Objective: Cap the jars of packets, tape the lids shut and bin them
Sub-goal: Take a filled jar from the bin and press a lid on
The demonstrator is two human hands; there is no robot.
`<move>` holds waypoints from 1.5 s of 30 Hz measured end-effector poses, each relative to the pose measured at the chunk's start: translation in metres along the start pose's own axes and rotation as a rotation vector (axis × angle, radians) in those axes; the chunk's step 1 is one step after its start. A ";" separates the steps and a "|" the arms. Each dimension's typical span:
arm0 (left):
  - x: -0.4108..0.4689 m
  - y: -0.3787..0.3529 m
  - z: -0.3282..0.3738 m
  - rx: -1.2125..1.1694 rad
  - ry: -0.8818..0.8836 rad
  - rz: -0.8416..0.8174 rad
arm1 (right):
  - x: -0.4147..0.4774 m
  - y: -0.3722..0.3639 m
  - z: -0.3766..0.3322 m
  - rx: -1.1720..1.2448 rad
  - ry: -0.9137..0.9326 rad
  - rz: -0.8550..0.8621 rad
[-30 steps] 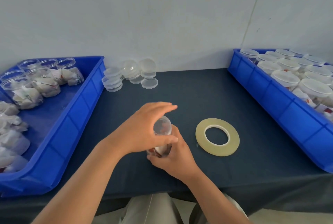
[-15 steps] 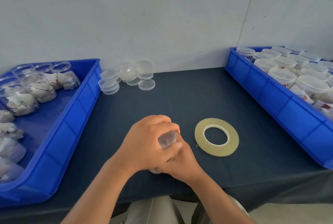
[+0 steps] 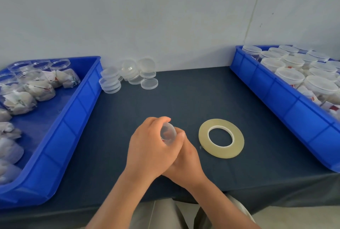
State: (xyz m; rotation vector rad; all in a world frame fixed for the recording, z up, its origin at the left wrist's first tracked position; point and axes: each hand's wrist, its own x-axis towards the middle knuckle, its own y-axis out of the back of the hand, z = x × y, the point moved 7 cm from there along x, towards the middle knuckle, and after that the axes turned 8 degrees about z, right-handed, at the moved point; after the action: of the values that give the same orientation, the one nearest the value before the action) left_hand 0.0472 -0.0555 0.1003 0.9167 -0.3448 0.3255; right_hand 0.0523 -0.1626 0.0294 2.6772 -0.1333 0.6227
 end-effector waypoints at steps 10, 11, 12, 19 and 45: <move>0.016 0.004 -0.011 -0.253 -0.437 -0.586 | 0.000 -0.013 0.014 0.329 -0.165 -0.349; 0.019 0.007 -0.017 -0.223 -0.416 -0.564 | 0.000 -0.011 0.015 0.364 -0.180 -0.305; 0.022 0.012 -0.024 -0.223 -0.374 -0.531 | 0.001 -0.009 0.016 0.402 -0.200 -0.253; 0.005 0.015 -0.035 -0.445 0.050 -0.453 | -0.003 -0.005 0.017 0.226 -0.175 -0.153; 0.007 0.015 -0.016 -0.010 -0.311 -0.238 | 0.010 0.027 0.030 -0.288 -0.113 -0.465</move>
State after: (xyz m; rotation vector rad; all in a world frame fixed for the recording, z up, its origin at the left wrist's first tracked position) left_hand 0.0500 -0.0332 0.1052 0.9890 -0.5165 -0.0400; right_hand 0.0685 -0.1989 0.0180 2.3433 0.3367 0.2797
